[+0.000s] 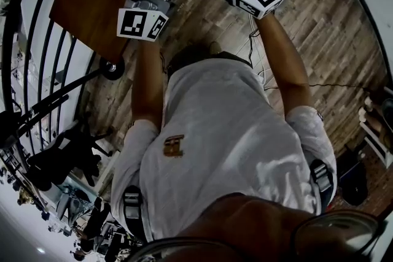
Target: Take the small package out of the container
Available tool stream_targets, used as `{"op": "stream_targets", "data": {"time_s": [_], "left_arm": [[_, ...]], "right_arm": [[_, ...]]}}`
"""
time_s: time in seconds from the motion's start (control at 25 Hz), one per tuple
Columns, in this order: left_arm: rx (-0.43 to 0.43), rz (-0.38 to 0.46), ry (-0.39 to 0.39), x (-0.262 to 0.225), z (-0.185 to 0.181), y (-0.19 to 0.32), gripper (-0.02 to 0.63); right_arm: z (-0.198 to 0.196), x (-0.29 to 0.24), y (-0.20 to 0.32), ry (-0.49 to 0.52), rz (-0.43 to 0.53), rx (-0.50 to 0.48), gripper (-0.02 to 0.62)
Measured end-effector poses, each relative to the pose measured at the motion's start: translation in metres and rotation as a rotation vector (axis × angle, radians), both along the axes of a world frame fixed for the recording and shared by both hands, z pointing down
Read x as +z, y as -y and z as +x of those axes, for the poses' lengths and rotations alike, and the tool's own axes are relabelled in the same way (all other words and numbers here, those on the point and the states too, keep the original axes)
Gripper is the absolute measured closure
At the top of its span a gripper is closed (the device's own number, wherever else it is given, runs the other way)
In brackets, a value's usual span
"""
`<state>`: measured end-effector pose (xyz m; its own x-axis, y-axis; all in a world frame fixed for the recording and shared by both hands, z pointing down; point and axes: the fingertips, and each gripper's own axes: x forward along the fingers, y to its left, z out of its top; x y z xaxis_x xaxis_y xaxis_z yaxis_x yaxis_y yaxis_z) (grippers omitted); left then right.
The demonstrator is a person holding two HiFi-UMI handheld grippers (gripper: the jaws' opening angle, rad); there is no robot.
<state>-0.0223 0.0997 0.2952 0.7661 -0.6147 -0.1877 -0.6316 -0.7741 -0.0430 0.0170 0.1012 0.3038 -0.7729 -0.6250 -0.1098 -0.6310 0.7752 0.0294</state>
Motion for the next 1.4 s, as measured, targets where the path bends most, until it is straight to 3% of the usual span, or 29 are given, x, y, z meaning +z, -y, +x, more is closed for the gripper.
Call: {"op": "stream_targets", "data": {"time_s": [0.68, 1.4], "left_arm": [[-0.011, 0.016, -0.020, 0.003, 0.010, 0.049, 0.588], [0.016, -0.013, -0.012, 0.021, 0.006, 0.200, 0.588]], "right_arm": [[0.014, 0.006, 0.046, -0.026, 0.000, -0.008, 0.563], [0.007, 0.022, 0.203, -0.094, -0.016, 0.004, 0.563]]}}
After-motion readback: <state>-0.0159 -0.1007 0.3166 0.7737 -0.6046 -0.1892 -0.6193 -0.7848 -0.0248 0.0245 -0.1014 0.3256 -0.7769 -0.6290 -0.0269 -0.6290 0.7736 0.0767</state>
